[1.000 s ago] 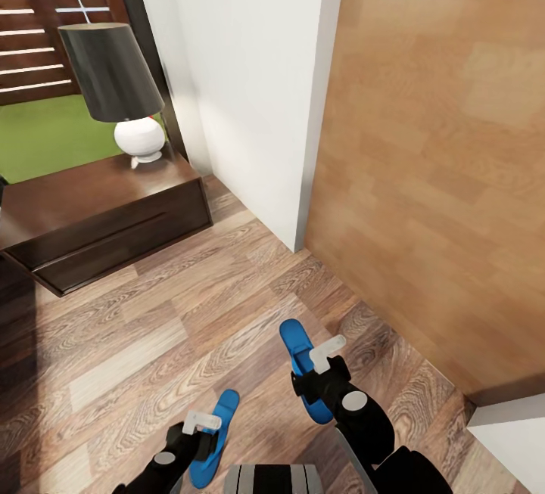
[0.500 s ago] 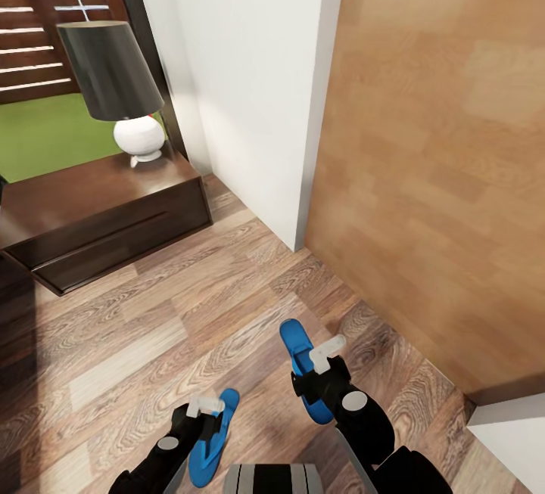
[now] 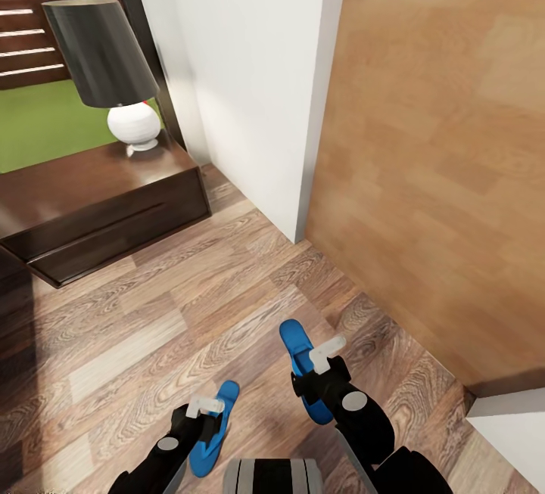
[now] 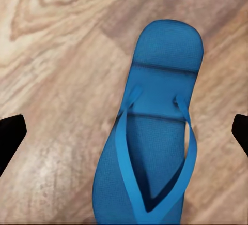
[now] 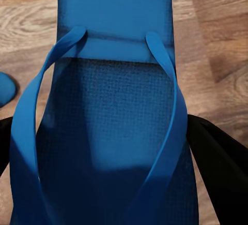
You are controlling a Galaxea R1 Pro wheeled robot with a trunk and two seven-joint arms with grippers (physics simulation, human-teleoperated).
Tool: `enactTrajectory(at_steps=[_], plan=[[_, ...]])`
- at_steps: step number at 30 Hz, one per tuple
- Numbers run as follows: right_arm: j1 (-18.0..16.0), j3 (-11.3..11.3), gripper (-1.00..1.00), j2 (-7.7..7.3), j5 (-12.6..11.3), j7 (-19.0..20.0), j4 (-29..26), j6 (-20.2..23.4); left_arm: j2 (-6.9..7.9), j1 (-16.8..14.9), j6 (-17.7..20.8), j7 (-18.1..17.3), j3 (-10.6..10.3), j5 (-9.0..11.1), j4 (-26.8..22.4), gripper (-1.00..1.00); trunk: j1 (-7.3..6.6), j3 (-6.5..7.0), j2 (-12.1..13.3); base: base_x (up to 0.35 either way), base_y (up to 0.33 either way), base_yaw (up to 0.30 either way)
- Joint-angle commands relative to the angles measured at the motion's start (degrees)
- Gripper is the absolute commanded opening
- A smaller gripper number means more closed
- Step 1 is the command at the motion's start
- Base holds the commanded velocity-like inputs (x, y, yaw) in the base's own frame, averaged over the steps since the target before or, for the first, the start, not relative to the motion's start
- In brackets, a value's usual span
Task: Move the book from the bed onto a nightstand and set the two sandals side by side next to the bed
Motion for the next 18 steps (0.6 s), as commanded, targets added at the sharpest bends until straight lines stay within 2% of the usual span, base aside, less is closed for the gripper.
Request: enactTrajectory(at_steps=[1, 10, 18], plan=[[-0.04, 0.17, -1.0, -0.05, 0.08, -0.27, -0.06, 0.31, 0.03, -0.02, -0.03, 0.26, -0.25, -0.08, -0.02, 1.0, 0.01, -0.26, -0.03, 0.0, 0.0, 0.0], [-0.01, 0.28, -1.0, -0.04, 0.08, -0.23, -0.06, 0.3, -0.05, -0.02, -0.05, 0.23, -0.25, -0.08, 0.16, 1.0, 0.24, -2.26, -0.15, 0.0, 0.0, 0.0], [-0.06, 0.27, -1.0, 0.01, 0.08, -0.23, -0.13, 0.23, -0.06, -0.02, -0.03, 0.18, -0.25, -0.08, -0.21, 1.0, 0.24, -2.26, -0.15, 0.0, 0.0, 0.0]])
